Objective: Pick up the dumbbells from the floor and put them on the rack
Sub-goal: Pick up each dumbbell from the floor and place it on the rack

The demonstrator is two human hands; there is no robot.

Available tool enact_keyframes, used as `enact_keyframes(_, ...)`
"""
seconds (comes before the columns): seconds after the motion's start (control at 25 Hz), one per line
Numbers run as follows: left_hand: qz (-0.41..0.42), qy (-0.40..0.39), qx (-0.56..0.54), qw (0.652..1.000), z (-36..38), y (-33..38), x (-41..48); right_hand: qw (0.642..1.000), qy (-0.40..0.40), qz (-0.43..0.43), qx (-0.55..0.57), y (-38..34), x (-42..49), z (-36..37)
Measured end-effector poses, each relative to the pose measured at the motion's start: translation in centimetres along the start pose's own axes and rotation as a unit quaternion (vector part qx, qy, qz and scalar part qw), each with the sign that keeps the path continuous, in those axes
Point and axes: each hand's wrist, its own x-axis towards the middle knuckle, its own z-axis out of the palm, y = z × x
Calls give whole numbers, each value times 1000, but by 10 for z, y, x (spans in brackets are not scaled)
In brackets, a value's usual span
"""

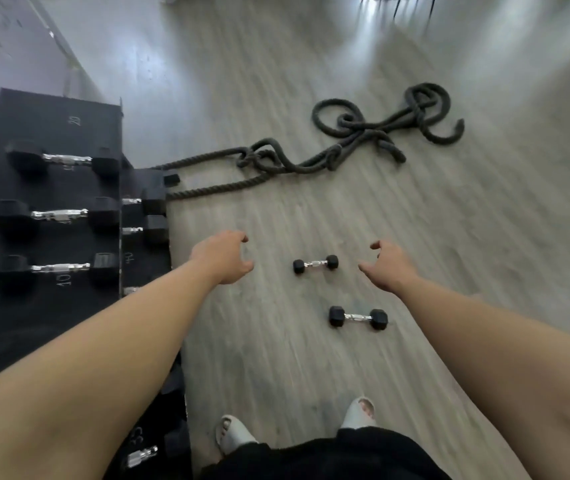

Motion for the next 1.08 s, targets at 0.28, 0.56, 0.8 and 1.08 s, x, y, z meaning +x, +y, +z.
enact_keyframes(0.28,5,-30,-34,999,55,122,61,999,-34,15,-23,86,64,-31)
enact_keyframes(0.56,28,-91,-38,995,99,167,136,994,-57,96,-5,154,123,-21)
enact_keyframes(0.8,-29,-137,-49,989,179,180,210,987,-91,135,12,217,210,29)
enact_keyframes(1.08,-78,-188,-95,974,363,215,278,977,-142,158,18,319,329,145)
